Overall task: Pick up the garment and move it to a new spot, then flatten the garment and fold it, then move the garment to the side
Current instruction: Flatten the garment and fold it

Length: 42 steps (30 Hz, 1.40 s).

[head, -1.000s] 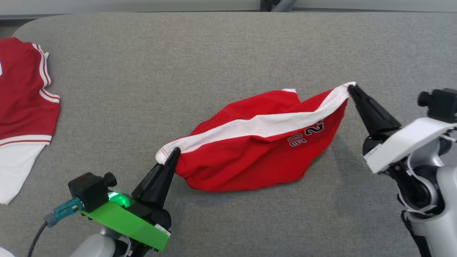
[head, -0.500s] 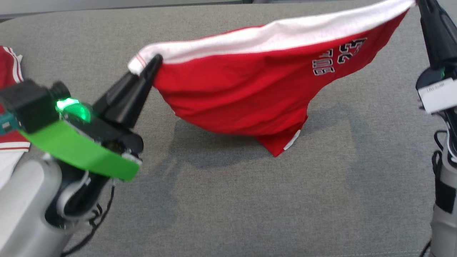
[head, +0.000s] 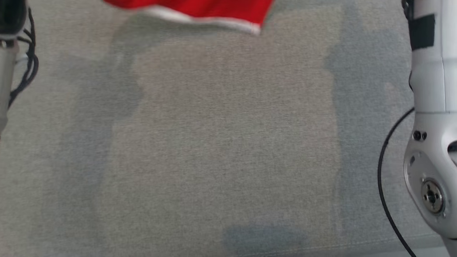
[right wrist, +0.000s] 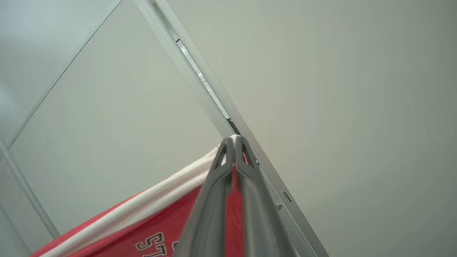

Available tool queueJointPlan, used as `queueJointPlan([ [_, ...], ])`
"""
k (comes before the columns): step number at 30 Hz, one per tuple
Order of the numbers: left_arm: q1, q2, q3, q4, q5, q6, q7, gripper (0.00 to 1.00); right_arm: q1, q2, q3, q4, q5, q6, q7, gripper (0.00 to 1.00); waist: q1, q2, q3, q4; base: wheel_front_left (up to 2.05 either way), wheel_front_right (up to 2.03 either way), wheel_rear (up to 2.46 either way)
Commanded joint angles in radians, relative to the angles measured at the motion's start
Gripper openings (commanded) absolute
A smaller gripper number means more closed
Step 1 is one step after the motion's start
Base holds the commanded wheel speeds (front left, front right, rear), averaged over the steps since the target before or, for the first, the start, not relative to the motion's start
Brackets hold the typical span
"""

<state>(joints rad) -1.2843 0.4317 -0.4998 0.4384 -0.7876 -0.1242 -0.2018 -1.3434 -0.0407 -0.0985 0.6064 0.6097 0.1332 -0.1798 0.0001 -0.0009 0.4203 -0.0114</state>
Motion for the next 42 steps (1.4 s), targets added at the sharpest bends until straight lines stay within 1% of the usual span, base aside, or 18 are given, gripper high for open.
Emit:
queueJointPlan([
  [1,-0.020,0.005,-0.003,0.037,0.023,0.000,-0.023,0.00,-0.017,-0.017,0.017,0.039,0.028,-0.004,-0.036,0.00,-0.0001,0.0009,0.042,-0.048,0.00,0.00,0.00],
  [3,-0.028,-0.010,-0.017,0.086,0.033,-0.004,-0.048,0.00,-0.027,-0.011,0.094,0.071,0.066,-0.004,-0.070,0.00,-0.0001,0.0009,0.060,-0.065,0.00,0.00,0.00],
  [4,-0.007,-0.017,-0.022,0.100,0.037,-0.005,-0.057,0.00,0.000,-0.010,0.127,0.069,0.078,-0.003,-0.079,0.00,-0.0001,0.0009,0.060,-0.074,0.00,0.00,0.00],
  [5,0.028,-0.027,-0.033,0.106,0.034,-0.006,-0.061,0.00,0.046,-0.014,0.130,0.073,0.098,-0.004,-0.083,0.00,-0.0001,0.0009,0.056,-0.079,0.00,0.00,0.00],
  [7,0.115,-0.032,-0.048,0.073,0.043,-0.007,-0.063,0.00,0.156,-0.014,0.158,0.040,0.090,-0.003,-0.086,0.00,-0.0001,0.0009,0.039,-0.090,0.00,0.00,0.00],
  [10,0.312,-0.032,-0.025,0.002,0.047,-0.007,-0.064,0.00,0.364,-0.009,0.176,-0.038,0.080,-0.003,-0.086,0.00,-0.0001,0.0009,0.012,-0.095,0.00,0.00,0.00],
  [13,0.499,-0.048,0.004,-0.067,0.055,-0.006,-0.064,0.00,0.584,-0.011,0.177,-0.117,0.077,-0.003,-0.086,0.00,-0.0001,0.0009,0.005,-0.086,0.00,0.00,0.00],
  [17,0.722,-0.071,0.041,-0.146,0.090,-0.005,-0.064,0.00,0.841,-0.013,0.131,-0.230,0.090,-0.003,-0.087,0.00,-0.0001,0.0009,-0.049,-0.066,0.00,0.00,0.00],
  [18,0.771,-0.084,0.059,-0.161,0.085,-0.005,-0.064,0.00,0.894,-0.014,0.117,-0.253,0.100,-0.003,-0.087,0.00,-0.0001,0.0009,-0.067,-0.062,0.00,0.00,0.00],
  [19,0.771,-0.084,0.059,-0.161,0.085,-0.005,-0.064,0.00,0.894,-0.014,0.117,-0.253,0.100,-0.003,-0.087,0.00,-0.0001,0.0009,-0.067,-0.062,0.00,0.00,0.00],
  [24,1.002,-0.122,0.092,-0.233,0.149,-0.005,-0.064,0.00,1.122,-0.015,0.107,-0.332,0.105,-0.004,-0.087,0.00,-0.0001,0.0009,-0.161,-0.051,0.00,0.00,0.00],
  [28,1.168,-0.146,0.140,-0.281,0.209,-0.005,-0.064,0.00,1.228,-0.027,0.120,-0.360,0.083,-0.004,-0.065,0.00,-0.0001,0.0009,-0.214,-0.045,0.00,0.00,0.00],
  [31,1.293,-0.184,0.216,-0.302,0.241,0.002,-0.064,0.00,1.304,-0.049,0.117,-0.371,0.072,-0.005,-0.042,0.00,-0.0001,0.0009,-0.246,-0.034,0.00,0.00,0.00],
  [34,1.406,-0.230,0.272,-0.325,0.263,0.009,-0.065,0.00,1.375,-0.068,0.111,-0.375,0.063,-0.006,-0.020,0.00,-0.0001,0.0009,-0.269,-0.014,0.00,0.00,0.00],
  [35,1.438,-0.235,0.282,-0.329,0.278,0.008,-0.065,0.00,1.397,-0.071,0.105,-0.369,0.062,-0.007,-0.013,0.00,-0.0001,0.0009,-0.273,-0.009,0.00,0.00,0.00],
  [37,1.494,-0.264,0.286,-0.335,0.275,0.003,-0.065,0.00,1.442,-0.085,0.104,-0.362,0.042,-0.007,-0.003,0.00,-0.0001,0.0009,-0.276,0.012,0.00,0.00,0.00],
  [39,1.523,-0.271,0.283,-0.340,0.284,0.001,-0.065,0.00,1.470,-0.079,0.107,-0.380,0.053,-0.007,0.006,0.00,-0.0001,0.0009,-0.271,0.029,0.00,0.00,0.00],
  [42,1.551,-0.296,0.274,-0.346,0.258,-0.003,-0.065,0.00,1.491,-0.083,0.099,-0.427,0.060,-0.007,0.011,0.00,-0.0001,0.0009,-0.263,0.044,0.00,0.00,0.00],
])
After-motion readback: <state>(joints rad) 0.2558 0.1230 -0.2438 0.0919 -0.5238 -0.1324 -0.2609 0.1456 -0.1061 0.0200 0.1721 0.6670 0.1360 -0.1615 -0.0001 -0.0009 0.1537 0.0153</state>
